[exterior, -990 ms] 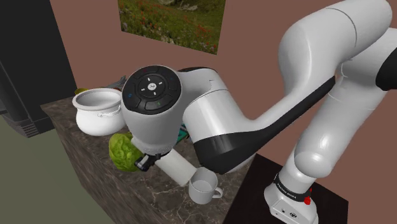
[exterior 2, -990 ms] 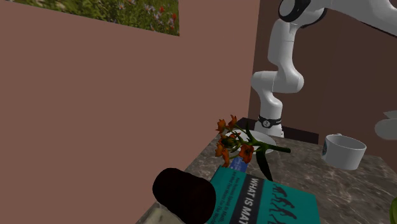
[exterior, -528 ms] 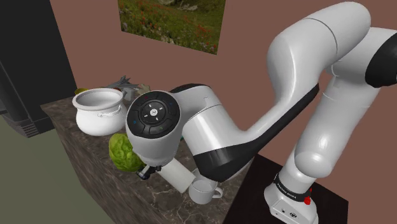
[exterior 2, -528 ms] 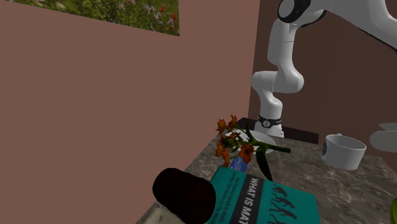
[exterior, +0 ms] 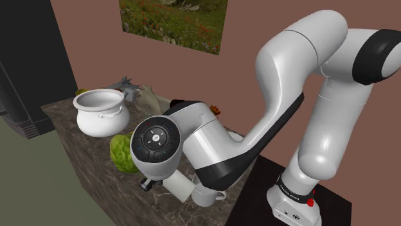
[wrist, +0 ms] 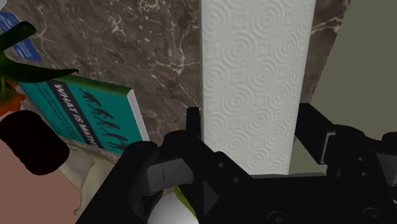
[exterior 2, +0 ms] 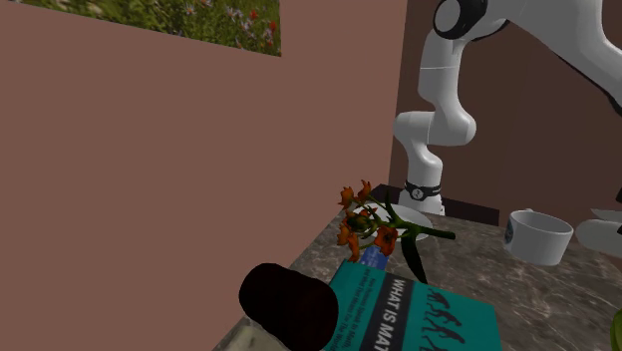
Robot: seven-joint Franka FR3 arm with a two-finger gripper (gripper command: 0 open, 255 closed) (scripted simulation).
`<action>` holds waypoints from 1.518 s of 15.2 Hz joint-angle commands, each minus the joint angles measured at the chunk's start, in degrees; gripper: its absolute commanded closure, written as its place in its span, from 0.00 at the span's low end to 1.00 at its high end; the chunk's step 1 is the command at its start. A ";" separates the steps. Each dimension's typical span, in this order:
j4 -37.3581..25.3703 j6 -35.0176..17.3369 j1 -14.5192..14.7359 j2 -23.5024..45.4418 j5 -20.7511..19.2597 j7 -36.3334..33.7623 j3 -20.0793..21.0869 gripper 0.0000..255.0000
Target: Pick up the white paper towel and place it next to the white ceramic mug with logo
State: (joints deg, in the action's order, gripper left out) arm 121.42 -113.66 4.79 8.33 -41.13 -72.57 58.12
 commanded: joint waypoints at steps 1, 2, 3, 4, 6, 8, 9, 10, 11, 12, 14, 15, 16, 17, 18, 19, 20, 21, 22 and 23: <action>0.56 -0.52 0.50 1.32 -1.46 -1.54 -0.34 1.00; 0.76 -0.74 0.77 2.04 -2.24 -2.27 -0.57 1.00; 0.93 -0.95 1.05 2.75 -3.01 -2.99 -0.82 1.00; 1.20 -1.29 1.53 3.97 -4.32 -4.20 -1.27 1.00; 1.21 -1.30 1.56 3.95 -4.30 -4.19 -1.30 1.00; 1.20 -1.29 1.56 3.96 -4.31 -4.19 -1.30 1.00; 1.20 -1.29 1.56 3.96 -4.31 -4.19 -1.30 1.00; 1.20 -1.29 1.56 3.96 -4.31 -4.19 -1.30 1.00; 1.20 -1.29 1.56 3.96 -4.31 -4.19 -1.30 1.00; 1.20 -1.29 1.56 3.96 -4.31 -4.19 -1.30 1.00; 1.21 -1.30 1.56 3.96 -4.31 -4.19 -1.30 0.00; 1.21 -1.30 1.56 3.96 -4.31 -4.19 -1.30 0.00; 1.21 -1.30 1.56 3.96 -4.31 -4.19 -1.30 0.00; 1.21 -1.30 1.56 3.96 -4.31 -4.19 -1.30 0.00; 1.21 -1.30 1.56 3.96 -4.31 -4.19 -1.30 0.00; 0.56 -0.28 1.53 2.75 -2.65 -3.29 -0.48 0.00; -0.16 0.80 1.53 1.60 -1.07 -2.41 0.29 0.00; -0.98 1.94 1.57 0.52 0.43 -1.57 1.01 0.00; -1.68 2.88 1.64 -0.28 1.55 -0.94 1.52 0.00; -1.68 2.88 1.66 -0.29 1.56 -0.93 1.50 0.00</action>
State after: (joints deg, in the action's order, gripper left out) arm 120.58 -111.70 6.23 8.15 -40.08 -73.85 59.38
